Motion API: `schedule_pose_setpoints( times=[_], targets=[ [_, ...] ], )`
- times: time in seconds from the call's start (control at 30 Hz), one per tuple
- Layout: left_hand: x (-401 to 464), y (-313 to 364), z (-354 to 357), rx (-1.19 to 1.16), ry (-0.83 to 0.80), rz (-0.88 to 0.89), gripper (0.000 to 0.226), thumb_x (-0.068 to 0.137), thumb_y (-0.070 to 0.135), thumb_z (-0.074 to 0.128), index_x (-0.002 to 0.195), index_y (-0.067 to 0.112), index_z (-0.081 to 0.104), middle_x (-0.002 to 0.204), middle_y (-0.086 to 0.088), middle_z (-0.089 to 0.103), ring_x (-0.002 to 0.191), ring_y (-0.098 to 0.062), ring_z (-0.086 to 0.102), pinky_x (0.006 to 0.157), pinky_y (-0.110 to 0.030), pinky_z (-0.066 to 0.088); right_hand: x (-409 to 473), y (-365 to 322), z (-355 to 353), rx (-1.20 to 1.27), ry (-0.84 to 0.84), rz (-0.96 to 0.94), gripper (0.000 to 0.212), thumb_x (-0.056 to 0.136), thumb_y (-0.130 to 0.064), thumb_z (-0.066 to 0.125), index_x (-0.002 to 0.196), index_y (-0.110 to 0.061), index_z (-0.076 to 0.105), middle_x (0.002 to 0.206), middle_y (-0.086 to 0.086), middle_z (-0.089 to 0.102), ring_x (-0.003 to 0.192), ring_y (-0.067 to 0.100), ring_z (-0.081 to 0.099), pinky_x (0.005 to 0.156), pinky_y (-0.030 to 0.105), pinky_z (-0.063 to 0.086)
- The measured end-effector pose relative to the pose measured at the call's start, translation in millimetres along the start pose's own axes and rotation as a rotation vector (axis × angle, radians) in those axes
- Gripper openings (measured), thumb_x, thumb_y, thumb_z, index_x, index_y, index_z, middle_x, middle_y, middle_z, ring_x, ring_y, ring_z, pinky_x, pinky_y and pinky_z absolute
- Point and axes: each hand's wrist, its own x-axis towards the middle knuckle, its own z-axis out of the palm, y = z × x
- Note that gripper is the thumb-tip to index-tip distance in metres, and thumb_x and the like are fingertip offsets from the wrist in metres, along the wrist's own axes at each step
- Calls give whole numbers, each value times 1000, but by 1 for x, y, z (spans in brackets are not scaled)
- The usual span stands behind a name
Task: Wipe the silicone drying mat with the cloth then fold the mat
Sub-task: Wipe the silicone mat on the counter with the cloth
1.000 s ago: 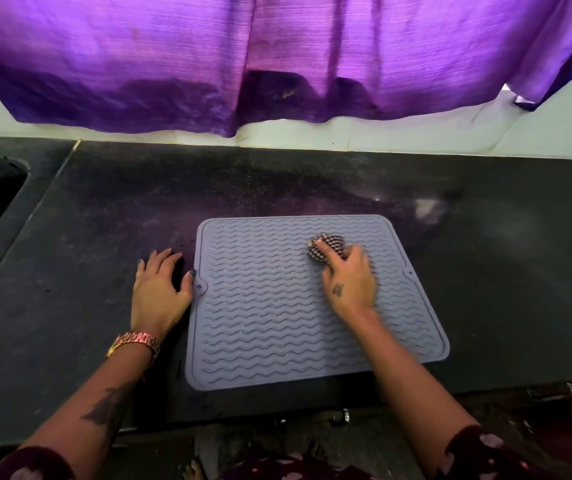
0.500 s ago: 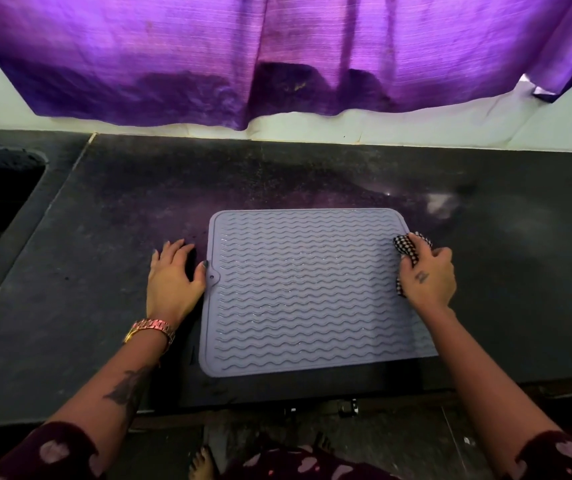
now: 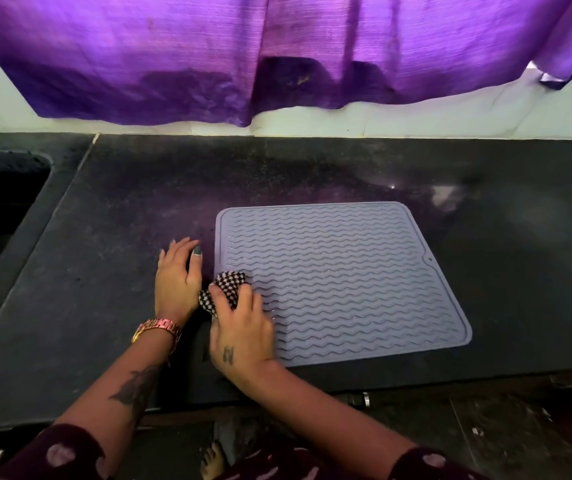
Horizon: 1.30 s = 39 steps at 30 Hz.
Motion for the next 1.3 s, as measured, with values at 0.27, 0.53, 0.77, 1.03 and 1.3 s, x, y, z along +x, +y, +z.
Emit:
schedule_pose_setpoints(
  times=[0.27,0.53,0.77,1.03,1.3],
  targets=[
    [-2,2,1,80,-31,17,34,97,16,44,127,3,55,140,-15,48,139,-29,30,119,-41,10,7,30,-10,-125,10,-10,55,87,-22,50,137,-32,30,128,14,36,108,31,43,72,37,47],
    [-2,2,1,125,-50,26,36,97,20,44,128,4,54,140,-14,47,139,-29,29,119,-42,10,4,127,-54,-175,139,242,52,90,-32,47,140,-33,33,124,11,38,106,20,42,74,27,44],
    [-1,0,2,154,-55,29,38,95,22,49,128,5,54,141,-13,47,140,-29,29,119,-42,10,-9,199,-99,-247,216,369,50,88,-29,54,136,-28,42,116,14,43,97,23,46,67,27,39],
    [-1,-2,3,203,-50,33,45,90,27,57,130,8,53,142,-10,47,139,-28,30,119,-38,9,-27,259,-132,-237,342,503,45,83,-21,58,128,-24,53,110,22,43,94,41,47,69,46,46],
    [-1,-2,4,192,-38,38,46,88,29,58,129,9,52,142,-9,47,140,-26,30,119,-36,7,-32,268,-144,-160,413,639,43,86,-22,55,129,-21,52,112,24,42,97,43,48,80,50,45]
  ],
)
